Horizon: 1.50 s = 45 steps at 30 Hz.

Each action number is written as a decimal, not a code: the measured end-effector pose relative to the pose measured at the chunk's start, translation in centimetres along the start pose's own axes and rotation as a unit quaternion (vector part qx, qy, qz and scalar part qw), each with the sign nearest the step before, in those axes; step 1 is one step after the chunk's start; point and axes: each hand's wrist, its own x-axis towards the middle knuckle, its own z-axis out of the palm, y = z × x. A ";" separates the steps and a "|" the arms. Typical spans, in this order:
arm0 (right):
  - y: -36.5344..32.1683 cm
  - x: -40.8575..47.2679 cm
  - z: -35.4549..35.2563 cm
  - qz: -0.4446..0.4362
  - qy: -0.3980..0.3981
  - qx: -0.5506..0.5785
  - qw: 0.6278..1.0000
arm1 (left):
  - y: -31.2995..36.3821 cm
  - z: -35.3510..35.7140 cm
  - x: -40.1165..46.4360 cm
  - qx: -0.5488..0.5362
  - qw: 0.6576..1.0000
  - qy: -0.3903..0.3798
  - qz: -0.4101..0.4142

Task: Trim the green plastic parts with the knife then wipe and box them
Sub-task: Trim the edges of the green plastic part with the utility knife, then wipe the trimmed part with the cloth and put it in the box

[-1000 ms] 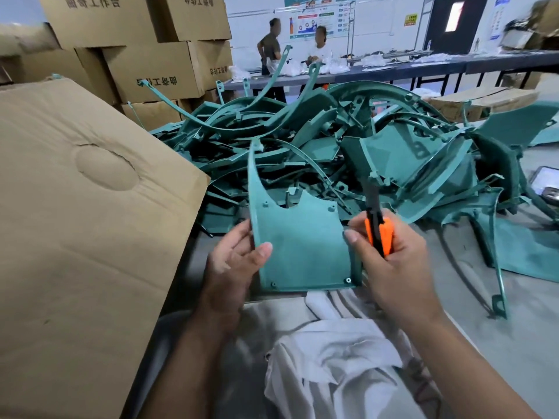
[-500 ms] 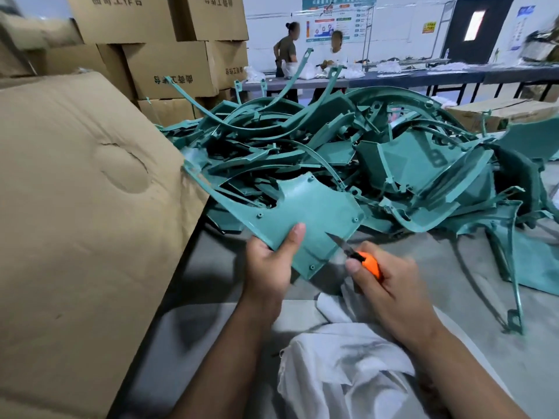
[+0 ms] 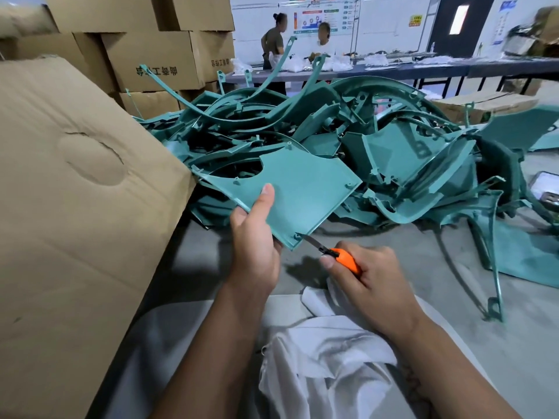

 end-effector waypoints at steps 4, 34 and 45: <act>-0.1 -0.2 0.0 0.008 -0.012 -0.001 1.000 | -0.1 -0.2 0.1 -0.001 1.000 -0.024 0.008; -4.3 1.0 -3.6 0.199 -0.261 -0.242 0.913 | -1.3 -10.1 0.7 0.484 0.822 -0.049 0.296; -5.4 -0.1 -2.2 0.056 -0.420 -0.245 0.872 | -1.4 -9.7 0.7 0.433 0.873 -0.041 0.219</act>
